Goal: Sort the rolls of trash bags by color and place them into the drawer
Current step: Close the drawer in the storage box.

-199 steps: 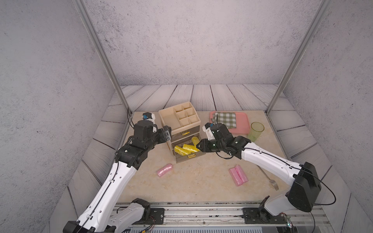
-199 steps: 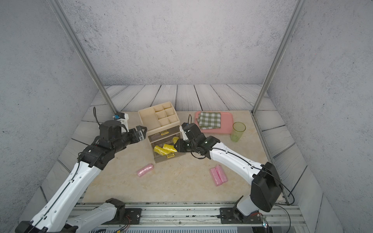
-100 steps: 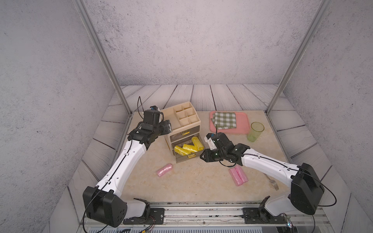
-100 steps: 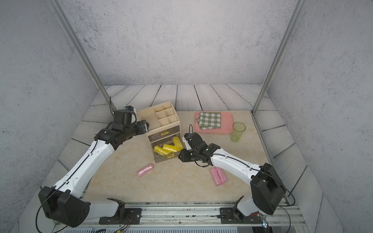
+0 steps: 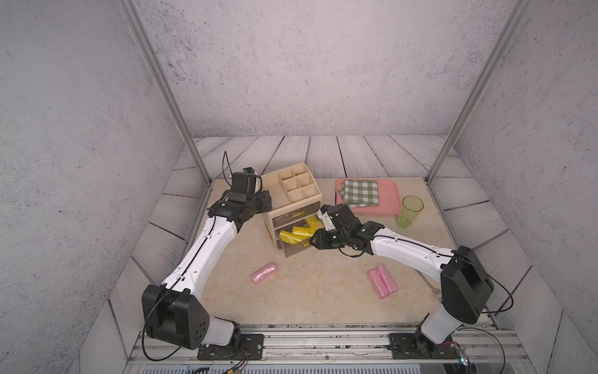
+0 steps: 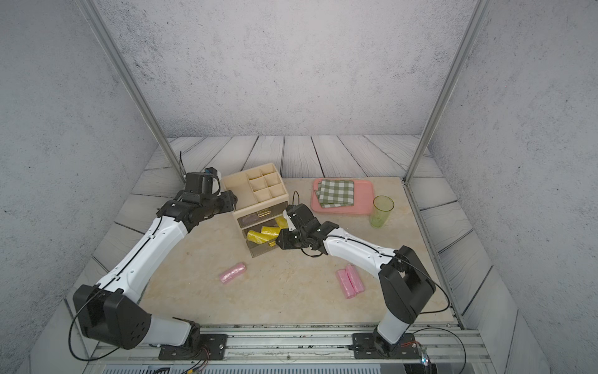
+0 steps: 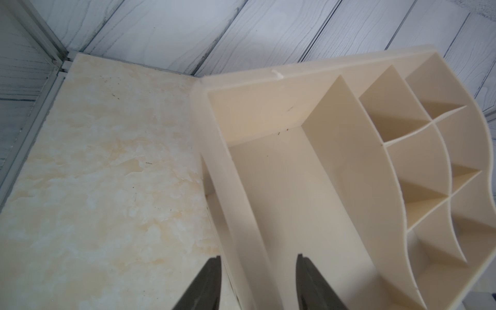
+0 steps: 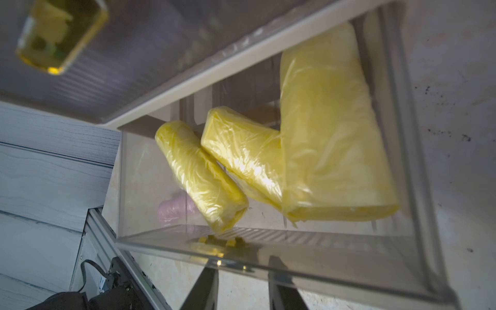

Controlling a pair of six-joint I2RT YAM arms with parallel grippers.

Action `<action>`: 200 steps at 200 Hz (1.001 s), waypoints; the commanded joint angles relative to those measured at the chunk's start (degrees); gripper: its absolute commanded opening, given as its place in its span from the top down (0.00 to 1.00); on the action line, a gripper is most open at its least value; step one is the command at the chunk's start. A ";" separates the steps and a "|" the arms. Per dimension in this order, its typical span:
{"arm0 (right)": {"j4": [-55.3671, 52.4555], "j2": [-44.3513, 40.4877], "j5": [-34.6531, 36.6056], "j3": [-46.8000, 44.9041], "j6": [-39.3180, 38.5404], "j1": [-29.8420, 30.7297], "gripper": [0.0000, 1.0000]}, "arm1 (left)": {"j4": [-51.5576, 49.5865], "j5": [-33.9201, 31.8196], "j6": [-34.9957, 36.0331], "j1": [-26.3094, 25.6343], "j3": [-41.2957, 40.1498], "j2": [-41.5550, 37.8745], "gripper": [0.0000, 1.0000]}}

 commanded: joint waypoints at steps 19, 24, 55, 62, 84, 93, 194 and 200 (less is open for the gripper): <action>3.33 3.40 1.69 2.84 2.70 -0.06 0.63 | 0.29 1.69 0.55 0.92 0.88 -0.48 0.52; 3.79 3.66 1.81 2.88 3.16 -0.11 0.63 | 0.28 1.81 0.60 0.94 0.87 -0.53 0.52; 10.43 5.63 2.00 2.04 8.96 -0.50 0.63 | 0.29 2.33 0.53 1.10 0.96 -0.75 0.52; 12.50 6.03 2.09 1.61 10.68 -0.63 0.63 | 0.16 2.34 0.61 1.10 0.96 -0.73 0.52; 18.35 7.55 2.26 0.65 16.26 -1.05 0.62 | 0.03 2.61 0.70 1.16 0.80 -0.98 0.52; 20.71 8.35 2.19 0.39 18.22 -1.21 0.63 | 0.02 2.68 0.67 1.27 0.66 -1.13 0.52; 36.09 13.61 -0.02 -2.82 31.57 -2.15 0.54 | 0.61 4.36 -0.16 1.62 -1.47 -3.00 0.52; 37.07 13.76 -0.02 -3.15 32.32 -2.30 0.54 | 0.70 4.52 -0.32 1.62 -1.65 -3.03 0.52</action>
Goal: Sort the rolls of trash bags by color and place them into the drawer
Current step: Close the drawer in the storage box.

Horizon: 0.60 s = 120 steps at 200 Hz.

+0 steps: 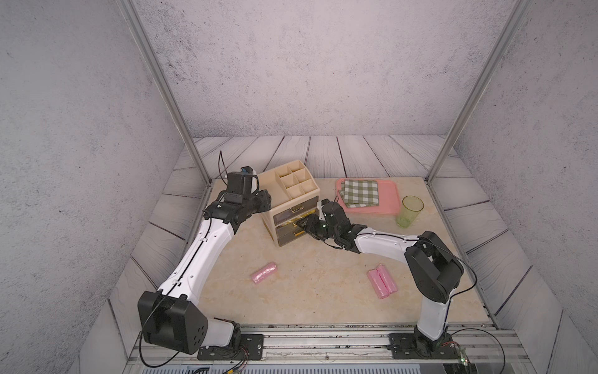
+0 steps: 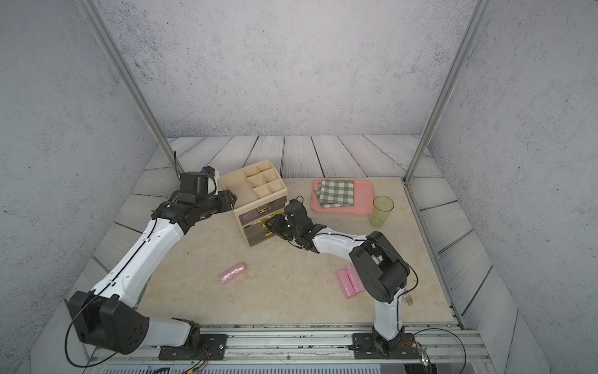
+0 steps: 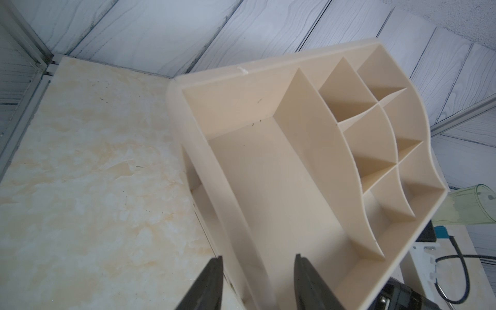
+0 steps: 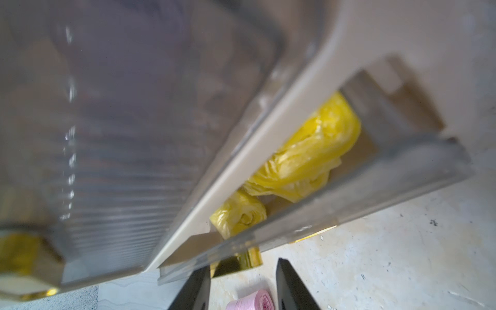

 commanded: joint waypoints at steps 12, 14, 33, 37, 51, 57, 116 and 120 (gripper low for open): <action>7.09 2.51 -0.46 -1.74 5.01 -0.53 0.56 | 0.66 1.49 -0.41 0.60 -1.80 -1.11 0.52; 7.32 2.66 -0.49 -1.77 5.26 -0.53 0.56 | 0.62 1.51 -0.41 0.60 -1.84 -1.11 0.52; 9.51 3.81 -0.42 -2.22 7.72 -0.53 0.57 | 0.64 1.81 -0.48 0.60 -2.12 -1.39 0.52; 10.05 4.16 -0.56 -2.17 8.17 -0.53 0.56 | 0.66 1.78 -0.50 0.60 -2.27 -1.50 0.52; 11.73 5.57 -1.43 -1.58 9.54 -0.56 0.52 | 0.69 1.95 -0.59 0.60 -2.67 -1.80 0.52; 12.47 6.12 -1.72 -1.37 10.19 -0.53 0.50 | 0.82 2.12 -0.66 0.60 -2.80 -1.97 0.52; 18.11 6.45 -1.34 -4.19 13.51 -0.54 0.43 | 0.93 2.74 -0.76 0.60 -3.39 -2.69 0.52; 18.13 6.06 -1.17 -4.66 13.29 -0.53 0.43 | 0.88 2.76 -0.74 0.60 -3.38 -2.70 0.52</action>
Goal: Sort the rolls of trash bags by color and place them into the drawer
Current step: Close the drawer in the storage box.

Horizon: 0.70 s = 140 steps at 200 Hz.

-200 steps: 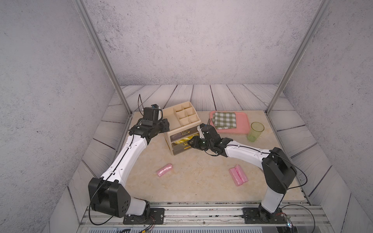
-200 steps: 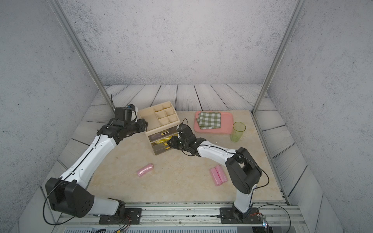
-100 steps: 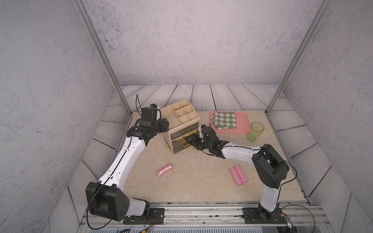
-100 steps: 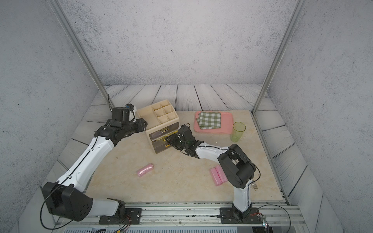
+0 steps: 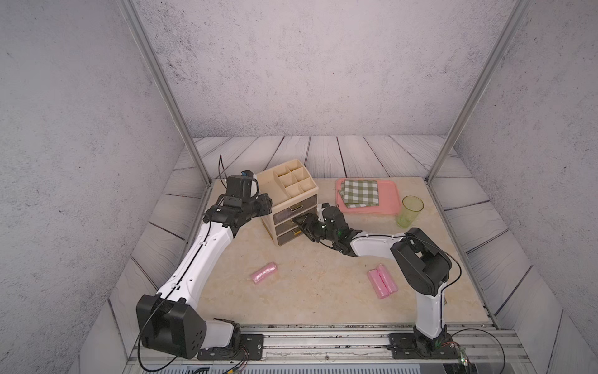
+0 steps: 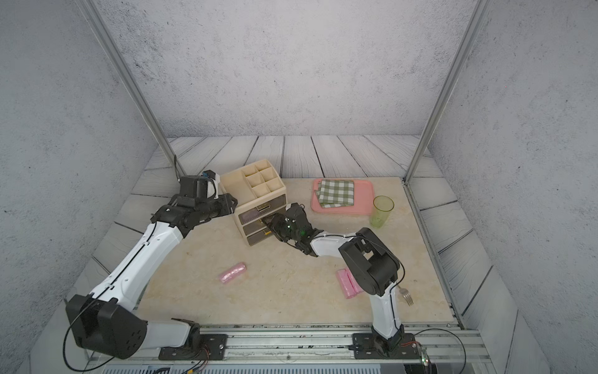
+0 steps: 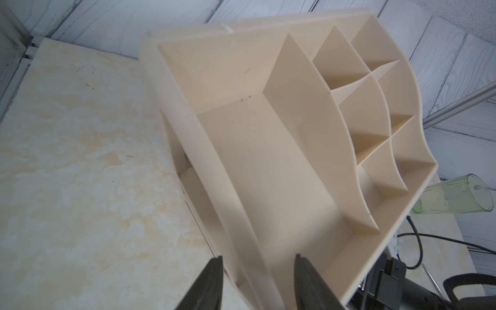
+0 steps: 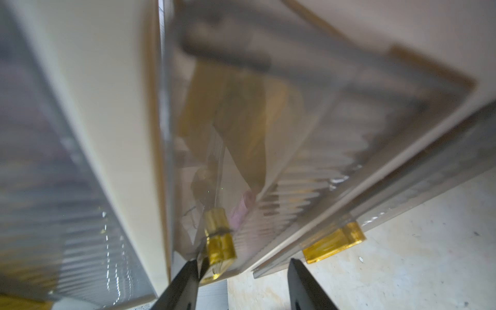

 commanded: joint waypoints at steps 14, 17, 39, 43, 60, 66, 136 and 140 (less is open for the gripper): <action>2.60 -0.99 0.96 -3.75 0.33 -0.23 0.44 | 0.62 0.65 -0.30 0.53 -0.61 -1.38 0.52; 2.57 -1.40 1.02 -4.15 0.13 -0.23 0.44 | 0.63 0.69 -0.27 0.53 -0.54 -1.34 0.52; 2.40 -4.39 1.76 -7.20 -1.13 -0.23 0.47 | 0.15 0.63 -0.31 0.57 0.22 -1.59 0.51; 2.33 -5.11 1.77 -7.64 -1.45 -0.23 0.47 | 0.05 0.75 -0.22 0.62 0.42 -1.64 0.51; 1.35 -7.55 2.11 -9.45 -2.30 -0.14 0.50 | -0.52 0.80 -0.26 0.79 1.27 -2.10 0.50; 1.42 -8.21 2.27 -10.15 -2.52 -0.14 0.54 | -0.73 0.88 -0.34 0.92 1.56 -2.41 0.50; 7.15 -3.01 2.48 -10.34 2.09 -0.15 0.69 | -3.29 2.80 -2.12 1.31 -1.05 -10.57 0.42; 7.41 -2.56 2.55 -10.06 2.27 -0.14 0.69 | -3.39 2.95 -2.30 1.31 -1.57 -11.23 0.42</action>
